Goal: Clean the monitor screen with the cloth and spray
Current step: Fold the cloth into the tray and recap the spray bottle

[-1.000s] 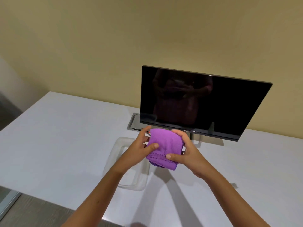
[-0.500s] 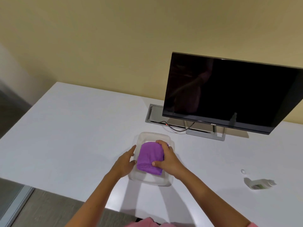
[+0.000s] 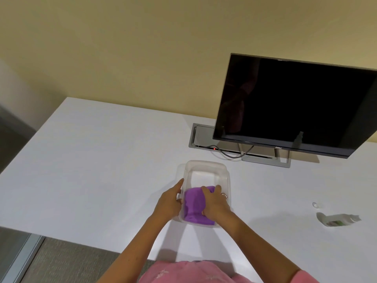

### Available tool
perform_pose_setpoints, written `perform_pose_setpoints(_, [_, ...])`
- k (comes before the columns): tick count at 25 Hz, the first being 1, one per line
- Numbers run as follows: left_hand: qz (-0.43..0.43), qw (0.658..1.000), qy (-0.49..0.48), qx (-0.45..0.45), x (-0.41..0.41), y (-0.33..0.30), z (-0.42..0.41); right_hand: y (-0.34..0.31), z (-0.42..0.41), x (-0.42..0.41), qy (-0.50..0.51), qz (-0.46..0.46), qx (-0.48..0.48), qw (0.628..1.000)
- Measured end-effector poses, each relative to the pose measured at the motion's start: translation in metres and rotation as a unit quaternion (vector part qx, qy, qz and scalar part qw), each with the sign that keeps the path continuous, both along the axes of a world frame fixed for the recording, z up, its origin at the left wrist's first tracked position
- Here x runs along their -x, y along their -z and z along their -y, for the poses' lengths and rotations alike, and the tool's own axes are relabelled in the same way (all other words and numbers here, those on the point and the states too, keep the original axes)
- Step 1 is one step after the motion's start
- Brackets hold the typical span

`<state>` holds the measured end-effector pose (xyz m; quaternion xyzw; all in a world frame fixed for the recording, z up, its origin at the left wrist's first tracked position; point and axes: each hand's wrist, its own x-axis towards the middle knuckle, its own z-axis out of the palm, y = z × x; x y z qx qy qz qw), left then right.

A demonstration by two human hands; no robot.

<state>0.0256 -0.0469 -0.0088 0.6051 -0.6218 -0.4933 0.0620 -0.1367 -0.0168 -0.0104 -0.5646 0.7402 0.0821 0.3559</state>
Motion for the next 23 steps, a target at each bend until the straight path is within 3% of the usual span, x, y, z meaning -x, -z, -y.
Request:
perform_pose_setpoints(2, [-0.003,1.000,0.002,0.002,-0.002,0.001,0.000,-0.005,0.004,-0.003,-0.033,-0.055,0.030,0.998])
perform_pose_setpoints(8, [0.015,0.999,0.030,0.034,0.000,0.001,0.000,-0.014,0.016,0.001,0.029,0.020,0.032,0.999])
perform_pose_setpoints(12, [0.036,0.997,0.046,0.046,0.002,0.001,0.002,0.007,0.005,-0.016,0.042,-0.007,-0.009,0.999])
perform_pose_setpoints(18, [0.070,0.994,0.065,0.052,0.005,0.004,0.002,0.024,-0.001,-0.029,0.089,-0.039,0.008,0.995])
perform_pose_setpoints(23, [0.068,0.995,0.054,0.049,0.010,0.005,0.000,0.017,-0.001,-0.026,0.106,0.000,-0.001,0.994])
